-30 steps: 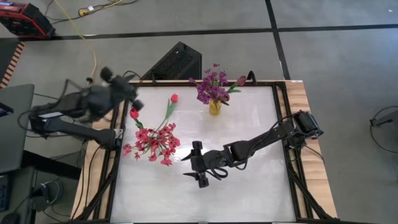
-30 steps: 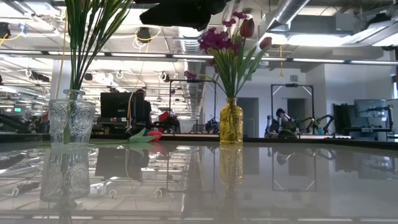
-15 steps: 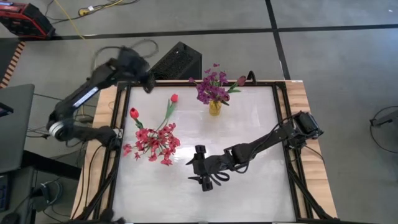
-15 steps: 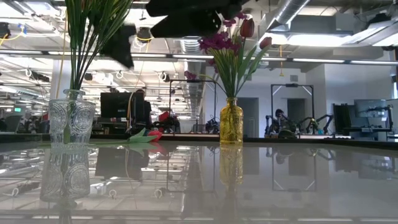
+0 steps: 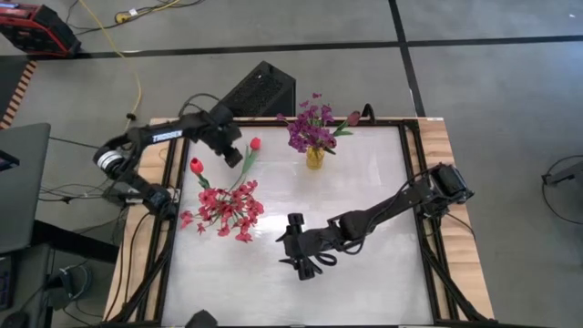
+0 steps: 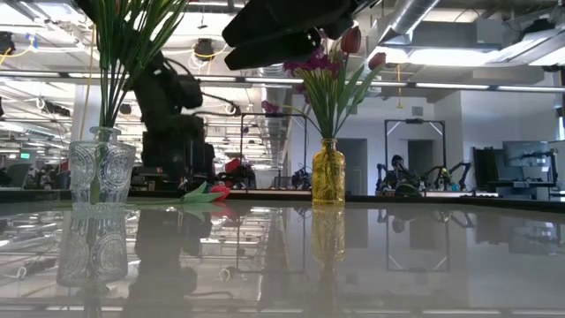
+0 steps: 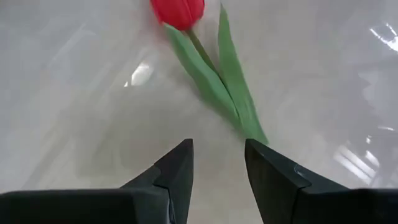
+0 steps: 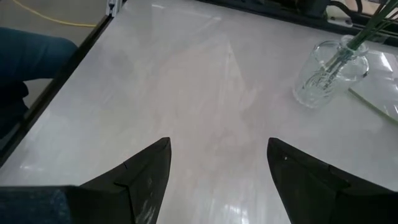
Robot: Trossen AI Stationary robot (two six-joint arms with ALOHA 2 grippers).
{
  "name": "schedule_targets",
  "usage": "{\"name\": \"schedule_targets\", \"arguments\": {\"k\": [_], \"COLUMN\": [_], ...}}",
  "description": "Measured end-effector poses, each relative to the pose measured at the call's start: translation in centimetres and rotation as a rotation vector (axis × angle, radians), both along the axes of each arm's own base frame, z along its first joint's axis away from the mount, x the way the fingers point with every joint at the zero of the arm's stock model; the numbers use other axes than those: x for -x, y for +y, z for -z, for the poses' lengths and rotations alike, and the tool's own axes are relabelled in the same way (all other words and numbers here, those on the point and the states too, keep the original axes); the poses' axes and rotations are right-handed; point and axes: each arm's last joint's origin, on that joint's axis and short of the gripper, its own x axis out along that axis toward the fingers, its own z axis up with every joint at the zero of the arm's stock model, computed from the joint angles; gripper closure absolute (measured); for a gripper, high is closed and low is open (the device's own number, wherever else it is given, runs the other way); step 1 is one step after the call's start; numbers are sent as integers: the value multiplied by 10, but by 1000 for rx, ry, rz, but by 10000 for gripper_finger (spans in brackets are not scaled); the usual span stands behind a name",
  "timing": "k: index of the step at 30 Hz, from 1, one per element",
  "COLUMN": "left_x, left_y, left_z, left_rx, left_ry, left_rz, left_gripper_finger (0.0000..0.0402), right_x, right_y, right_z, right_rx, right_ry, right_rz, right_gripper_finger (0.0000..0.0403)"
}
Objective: Sort flowers into vase by color
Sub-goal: Put the pink flower into the transparent vase
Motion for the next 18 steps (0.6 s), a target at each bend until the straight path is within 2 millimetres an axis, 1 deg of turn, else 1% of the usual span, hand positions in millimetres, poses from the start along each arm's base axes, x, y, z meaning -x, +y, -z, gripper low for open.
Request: {"name": "schedule_targets", "arguments": {"k": [3, 5, 10, 15, 18], "left_x": [-7, -12, -23, -32, -37], "left_y": [-9, -15, -27, -38, -44], "left_z": [17, 24, 27, 28, 29], "left_rx": [14, 22, 21, -51, -78], "left_ry": [34, 63, 84, 154, 157], "left_rz": [27, 42, 86, 106, 122], "left_gripper_finger": [269, 269, 269, 269, 269], "right_x": [1, 2, 3, 3, 3], "right_y": [1, 1, 1, 1, 1], "right_z": [0, 2, 3, 3, 3], "right_rx": [1, 7, 12, 9, 0], "right_ry": [3, 18, 38, 39, 43], "right_rz": [-4, -4, -2, 0, 7], "right_gripper_finger": [111, 111, 111, 111, 111]}}
